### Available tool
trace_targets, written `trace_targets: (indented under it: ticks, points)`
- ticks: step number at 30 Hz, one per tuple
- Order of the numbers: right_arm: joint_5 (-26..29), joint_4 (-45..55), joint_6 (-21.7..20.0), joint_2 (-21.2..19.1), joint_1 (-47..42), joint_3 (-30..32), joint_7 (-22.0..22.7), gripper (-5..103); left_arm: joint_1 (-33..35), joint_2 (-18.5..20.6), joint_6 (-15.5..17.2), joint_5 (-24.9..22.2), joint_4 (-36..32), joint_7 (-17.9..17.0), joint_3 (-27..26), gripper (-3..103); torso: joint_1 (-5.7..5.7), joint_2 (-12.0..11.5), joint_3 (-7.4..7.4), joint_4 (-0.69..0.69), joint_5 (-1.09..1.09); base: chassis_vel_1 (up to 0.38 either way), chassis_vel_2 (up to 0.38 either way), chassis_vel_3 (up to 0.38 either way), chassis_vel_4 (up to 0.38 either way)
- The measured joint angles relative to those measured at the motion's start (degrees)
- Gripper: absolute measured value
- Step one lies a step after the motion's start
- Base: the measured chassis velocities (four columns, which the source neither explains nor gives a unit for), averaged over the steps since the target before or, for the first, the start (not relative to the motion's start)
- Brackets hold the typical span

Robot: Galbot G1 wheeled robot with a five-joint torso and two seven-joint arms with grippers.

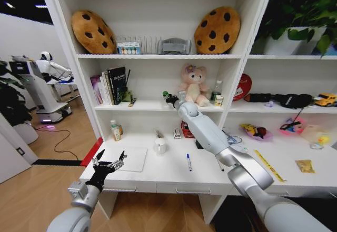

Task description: Organize the objects on the table.

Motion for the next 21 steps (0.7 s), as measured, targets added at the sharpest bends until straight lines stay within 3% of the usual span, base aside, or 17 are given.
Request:
trace_targets:
  ticks: [6, 14, 16, 19, 20, 21]
  points:
    - [1.43, -3.29, -0.21, 0.79, 0.29, 0.39, 0.69, 36, 0.0, 0.0, 0.0, 0.0, 0.0, 0.01, 0.0, 100, 0.0, 0.0, 0.0, 0.0, 0.0, 0.0, 0.0, 0.0, 0.0]
    - [-2.57, -5.48, 0.31, 1.7, 0.54, 0.93, -1.23, 35, 0.0, 0.0, 0.0, 0.0, 0.0, 0.02, 0.0, 100, 0.0, 0.0, 0.0, 0.0, 0.0, 0.0, 0.0, 0.0, 0.0]
    - [-3.08, -5.48, 0.52, 1.71, 0.49, 0.93, -1.44, 39, 0.0, 0.0, 0.0, 0.0, 0.0, 0.02, 0.0, 100, 0.0, 0.0, 0.0, 0.0, 0.0, 0.0, 0.0, 0.0, 0.0]
    - [-5.23, -4.89, 0.84, 1.59, 0.18, 1.01, -1.68, 55, 0.0, 0.0, 0.0, 0.0, 0.0, 0.01, 0.0, 100, 0.0, 0.0, 0.0, 0.0, 0.0, 0.0, 0.0, 0.0, 0.0]
    - [-5.23, -4.89, 0.84, 1.59, 0.18, 1.01, -1.68, 55, 0.0, 0.0, 0.0, 0.0, 0.0, 0.01, 0.0, 100, 0.0, 0.0, 0.0, 0.0, 0.0, 0.0, 0.0, 0.0, 0.0]
    - [-5.55, -4.5, 0.84, 1.43, 0.13, 1.04, -1.69, 66, 0.0, 0.0, 0.0, 0.0, 0.0, 0.01, 0.0, 100, 0.0, 0.0, 0.0, 0.0, 0.0, 0.0, 0.0, 0.0, 0.0]
